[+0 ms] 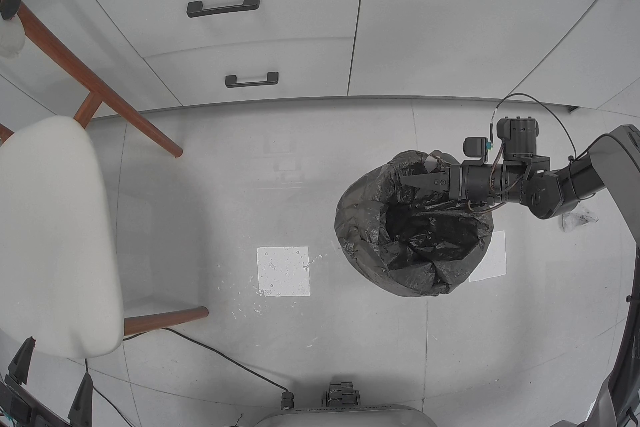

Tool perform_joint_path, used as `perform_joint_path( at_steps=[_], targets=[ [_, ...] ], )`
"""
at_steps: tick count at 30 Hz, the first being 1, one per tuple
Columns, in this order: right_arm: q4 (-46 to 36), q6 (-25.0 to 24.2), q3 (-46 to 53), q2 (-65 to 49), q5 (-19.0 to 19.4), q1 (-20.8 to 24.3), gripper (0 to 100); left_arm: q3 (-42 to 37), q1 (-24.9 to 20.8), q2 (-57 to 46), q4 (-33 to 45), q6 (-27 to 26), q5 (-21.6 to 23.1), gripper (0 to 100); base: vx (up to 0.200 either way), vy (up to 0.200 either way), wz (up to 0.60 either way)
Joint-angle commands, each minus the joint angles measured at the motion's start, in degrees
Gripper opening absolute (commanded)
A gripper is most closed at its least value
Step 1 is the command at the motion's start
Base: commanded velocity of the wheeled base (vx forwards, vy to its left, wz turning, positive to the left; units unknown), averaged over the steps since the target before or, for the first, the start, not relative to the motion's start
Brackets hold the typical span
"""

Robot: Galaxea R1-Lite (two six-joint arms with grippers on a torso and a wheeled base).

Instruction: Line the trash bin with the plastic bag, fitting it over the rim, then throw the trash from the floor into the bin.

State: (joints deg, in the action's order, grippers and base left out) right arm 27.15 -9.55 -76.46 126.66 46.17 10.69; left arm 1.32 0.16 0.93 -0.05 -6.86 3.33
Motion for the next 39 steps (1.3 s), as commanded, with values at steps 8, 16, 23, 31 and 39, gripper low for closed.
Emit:
perform_joint_path(
  at_steps=[8, 16, 23, 31, 39],
  targets=[
    [2.73, 0.67, 13.44, -6.16, 3.93, 3.99, 100, 0.00, 0.02, -0.93, -0.13, 0.01, 0.01, 100, 0.000, 0.000, 0.00],
    [3.26, 0.58, 15.20, -5.55, 3.93, 6.80, 100, -1.32, 0.02, -0.93, -3.91, 0.01, 0.10, 100, 0.000, 0.000, 0.00],
    [3.44, 1.37, 21.00, -4.40, 3.76, 7.50, 100, -1.32, 0.02, -0.93, -3.91, 0.01, 0.10, 100, 0.000, 0.000, 0.00],
    [3.53, 3.74, 25.57, -3.96, 3.76, 7.33, 100, -1.32, 0.02, -0.93, -3.91, 0.01, 0.01, 100, 0.000, 0.000, 0.00],
    [3.53, 4.27, 28.56, -4.05, 3.76, 6.80, 100, -1.32, 0.02, -0.93, -3.91, 0.01, -0.08, 100, 0.000, 0.000, 0.00]
  ],
)
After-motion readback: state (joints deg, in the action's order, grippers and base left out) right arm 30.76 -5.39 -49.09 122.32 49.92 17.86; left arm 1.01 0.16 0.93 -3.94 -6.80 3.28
